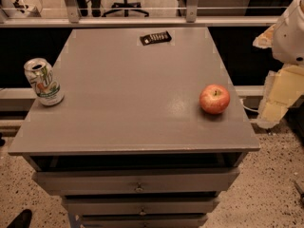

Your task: Move apple near rxbar chocolate

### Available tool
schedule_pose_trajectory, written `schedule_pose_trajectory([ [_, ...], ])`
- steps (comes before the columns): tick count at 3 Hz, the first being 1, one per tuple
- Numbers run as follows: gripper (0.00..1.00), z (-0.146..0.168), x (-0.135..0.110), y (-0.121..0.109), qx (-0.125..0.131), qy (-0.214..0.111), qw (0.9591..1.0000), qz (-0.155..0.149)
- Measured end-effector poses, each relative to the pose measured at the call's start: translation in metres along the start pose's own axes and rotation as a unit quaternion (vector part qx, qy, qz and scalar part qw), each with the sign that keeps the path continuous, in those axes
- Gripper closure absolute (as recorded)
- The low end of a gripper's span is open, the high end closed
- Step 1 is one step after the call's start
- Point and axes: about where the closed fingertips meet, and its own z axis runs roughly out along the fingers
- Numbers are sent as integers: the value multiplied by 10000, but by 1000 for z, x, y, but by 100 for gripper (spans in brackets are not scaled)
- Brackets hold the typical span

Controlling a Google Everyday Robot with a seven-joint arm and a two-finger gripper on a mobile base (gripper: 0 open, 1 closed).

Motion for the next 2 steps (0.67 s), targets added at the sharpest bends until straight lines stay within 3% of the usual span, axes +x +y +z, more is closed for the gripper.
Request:
schedule_pose_trajectory([
  [1, 0, 0, 0, 0, 1, 0, 10000, 0],
  [2, 0, 10, 6, -4, -8, -323, 9994, 88],
])
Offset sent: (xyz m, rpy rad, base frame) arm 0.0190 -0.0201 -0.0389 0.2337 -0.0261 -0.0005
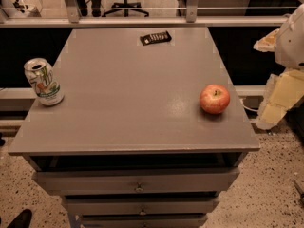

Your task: Move apple near rxbar chocolate

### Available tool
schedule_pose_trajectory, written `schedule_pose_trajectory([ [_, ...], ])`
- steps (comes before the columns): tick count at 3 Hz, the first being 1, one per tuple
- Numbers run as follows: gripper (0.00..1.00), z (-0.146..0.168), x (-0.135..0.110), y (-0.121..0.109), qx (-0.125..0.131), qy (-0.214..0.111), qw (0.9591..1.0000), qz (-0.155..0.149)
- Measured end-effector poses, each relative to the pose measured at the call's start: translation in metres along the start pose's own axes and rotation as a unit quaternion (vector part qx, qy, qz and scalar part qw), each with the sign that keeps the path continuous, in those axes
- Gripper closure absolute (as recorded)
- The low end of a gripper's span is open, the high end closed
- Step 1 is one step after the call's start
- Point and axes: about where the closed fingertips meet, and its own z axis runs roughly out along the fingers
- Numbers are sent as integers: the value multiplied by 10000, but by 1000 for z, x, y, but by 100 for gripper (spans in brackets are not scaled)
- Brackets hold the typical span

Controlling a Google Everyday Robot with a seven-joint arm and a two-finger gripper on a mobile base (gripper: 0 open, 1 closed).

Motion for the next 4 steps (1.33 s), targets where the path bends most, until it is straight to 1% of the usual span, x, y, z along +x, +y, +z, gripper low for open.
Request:
schedule_pose_trajectory([
  [1, 0, 30, 10, -5, -73, -617, 9979, 200],
  [2, 0, 62, 7, -22, 5, -1375, 9897, 391],
  [3, 0, 87, -6, -31, 35, -1946, 9799, 435],
  [4, 0, 114, -14, -34, -28, -2318, 9712, 544],
])
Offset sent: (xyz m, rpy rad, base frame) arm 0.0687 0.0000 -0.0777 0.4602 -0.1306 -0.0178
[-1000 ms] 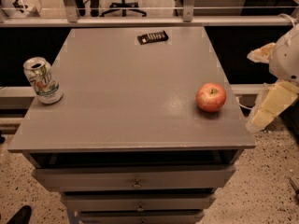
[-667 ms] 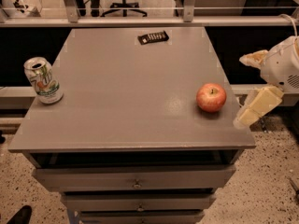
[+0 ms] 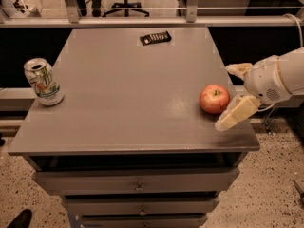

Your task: Move apple near rxbar chocolate

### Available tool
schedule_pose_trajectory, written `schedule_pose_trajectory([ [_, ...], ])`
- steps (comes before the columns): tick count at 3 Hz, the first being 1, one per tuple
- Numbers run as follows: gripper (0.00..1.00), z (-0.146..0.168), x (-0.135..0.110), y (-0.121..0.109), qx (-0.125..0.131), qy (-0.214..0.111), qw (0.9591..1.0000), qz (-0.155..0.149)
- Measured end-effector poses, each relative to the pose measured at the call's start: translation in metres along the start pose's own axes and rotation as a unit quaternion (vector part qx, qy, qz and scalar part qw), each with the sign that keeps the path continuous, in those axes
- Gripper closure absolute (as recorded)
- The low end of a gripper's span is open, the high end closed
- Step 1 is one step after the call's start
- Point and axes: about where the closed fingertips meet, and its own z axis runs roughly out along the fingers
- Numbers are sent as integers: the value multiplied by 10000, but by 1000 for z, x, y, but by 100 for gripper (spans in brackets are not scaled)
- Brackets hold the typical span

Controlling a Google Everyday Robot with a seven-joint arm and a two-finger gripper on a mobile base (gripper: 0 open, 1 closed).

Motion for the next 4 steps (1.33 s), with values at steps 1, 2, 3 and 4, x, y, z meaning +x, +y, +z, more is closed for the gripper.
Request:
schedule_pose_trajectory([
  [1, 16, 18, 6, -1, -40, -192, 9997, 127],
  [2, 40, 28, 6, -6, -41, -346, 9991, 248],
  [3, 64, 28, -4, -18, 26, -451, 9985, 298],
  [4, 85, 10, -19, -49, 315, -549, 9978, 210],
])
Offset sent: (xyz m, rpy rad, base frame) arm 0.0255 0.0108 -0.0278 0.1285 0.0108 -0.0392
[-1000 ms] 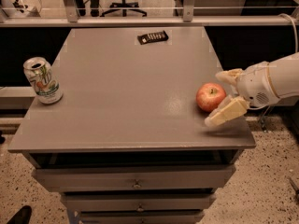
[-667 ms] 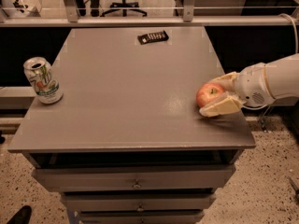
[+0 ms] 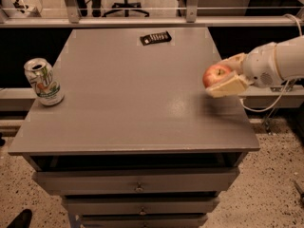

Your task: Move apple near rxbar chocolate

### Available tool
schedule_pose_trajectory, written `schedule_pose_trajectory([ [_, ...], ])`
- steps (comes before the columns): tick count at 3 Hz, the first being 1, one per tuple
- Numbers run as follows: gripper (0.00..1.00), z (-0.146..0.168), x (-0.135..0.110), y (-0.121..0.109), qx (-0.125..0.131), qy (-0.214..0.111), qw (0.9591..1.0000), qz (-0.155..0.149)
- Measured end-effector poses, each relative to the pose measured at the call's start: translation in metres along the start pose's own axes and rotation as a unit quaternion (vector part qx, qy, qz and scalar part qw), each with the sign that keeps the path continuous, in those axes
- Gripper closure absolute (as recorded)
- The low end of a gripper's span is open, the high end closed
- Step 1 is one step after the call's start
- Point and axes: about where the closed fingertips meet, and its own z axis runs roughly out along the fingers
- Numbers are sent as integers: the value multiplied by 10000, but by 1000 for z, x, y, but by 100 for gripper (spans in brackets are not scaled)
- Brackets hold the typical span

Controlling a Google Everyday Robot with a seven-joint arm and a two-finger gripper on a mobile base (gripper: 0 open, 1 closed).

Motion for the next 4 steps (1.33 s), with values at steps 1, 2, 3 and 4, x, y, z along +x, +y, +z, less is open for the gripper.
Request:
schedule_pose_trajectory([
  [1, 100, -4, -7, -5, 59, -41, 10000, -51],
  [2, 100, -3, -7, -4, 48, -37, 10000, -48],
  [3, 100, 12, -13, -24, 219, -267, 9993, -122],
  [4, 100, 53, -27, -85, 574, -614, 9962, -218],
])
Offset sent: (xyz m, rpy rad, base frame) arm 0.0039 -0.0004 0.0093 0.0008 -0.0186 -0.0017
